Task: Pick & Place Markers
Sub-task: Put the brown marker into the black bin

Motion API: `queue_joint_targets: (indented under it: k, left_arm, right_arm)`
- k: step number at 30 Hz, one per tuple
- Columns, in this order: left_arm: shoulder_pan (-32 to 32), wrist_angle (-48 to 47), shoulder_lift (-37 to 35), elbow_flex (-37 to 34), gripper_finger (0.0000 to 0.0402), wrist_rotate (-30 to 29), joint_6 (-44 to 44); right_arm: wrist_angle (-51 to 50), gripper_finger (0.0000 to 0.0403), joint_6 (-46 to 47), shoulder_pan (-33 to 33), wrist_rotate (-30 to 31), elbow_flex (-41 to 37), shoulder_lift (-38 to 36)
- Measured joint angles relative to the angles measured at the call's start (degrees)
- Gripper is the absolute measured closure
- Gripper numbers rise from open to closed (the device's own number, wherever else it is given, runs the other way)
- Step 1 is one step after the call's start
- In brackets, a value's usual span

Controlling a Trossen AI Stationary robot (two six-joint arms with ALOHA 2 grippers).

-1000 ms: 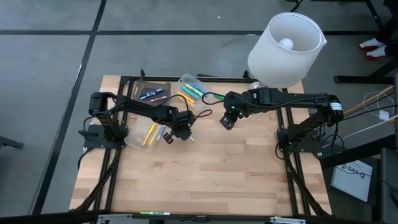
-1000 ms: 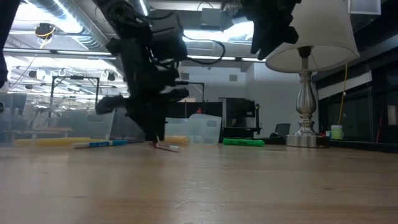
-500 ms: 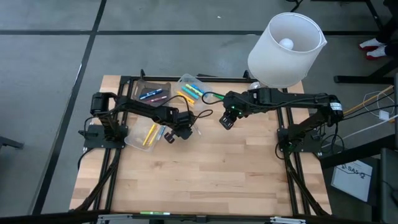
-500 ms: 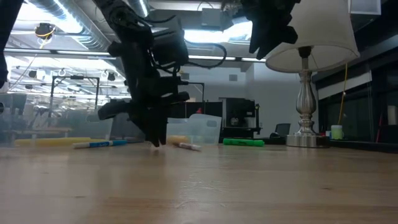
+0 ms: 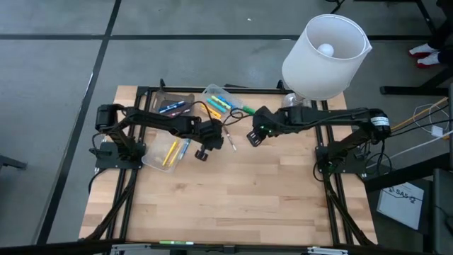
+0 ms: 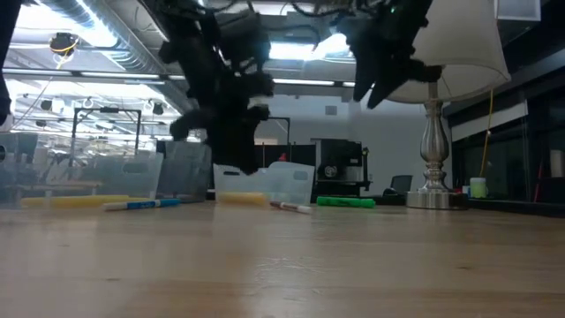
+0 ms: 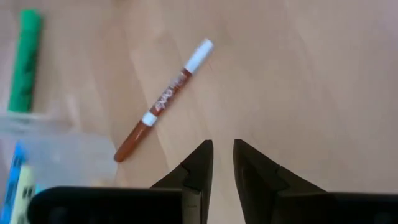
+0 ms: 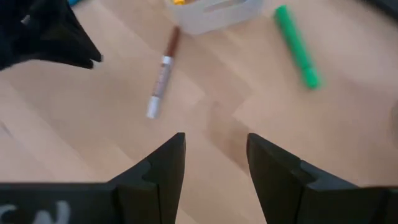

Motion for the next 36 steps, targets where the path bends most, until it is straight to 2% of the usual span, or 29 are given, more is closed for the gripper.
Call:
queue_joint_targets:
  k: [6,13,18,26,33,36]
  left_arm:
    - [-0.10,-0.82,-8.08,-0.03,0.0343,0.25,-12.16]
    - [-0.12,-2.70,-18.33,-0.03,0.0343,-3.96,-19.94]
    - [0.01,-3.51,-24.30,-0.03,0.0343,-7.61,-24.24]
    - [0.03,-5.24,-31.48,-0.10,0.0343,-14.03,-28.79]
    - [-0.02,-9.91,-33.96,-0.10,0.0343,-16.43,-31.05]
    - [-0.08,-10.96,-34.05,-0.10,0.0343,-16.33,-31.57]
  right_arm:
    - [15.75,0.0232,5.83,0.02,-1.42,-7.66,1.27]
    - [30.33,0.0232,5.74,0.02,-2.57,-11.28,7.40]
    - [30.96,0.0232,3.67,0.03,-3.81,-7.78,15.33]
    - [31.35,0.0232,-2.18,1.29,-5.34,2.55,26.41]
    - [21.18,0.0232,-6.72,1.51,-0.08,11.36,32.15]
    - [20.54,0.0232,-6.46,1.49,0.56,12.40,32.80]
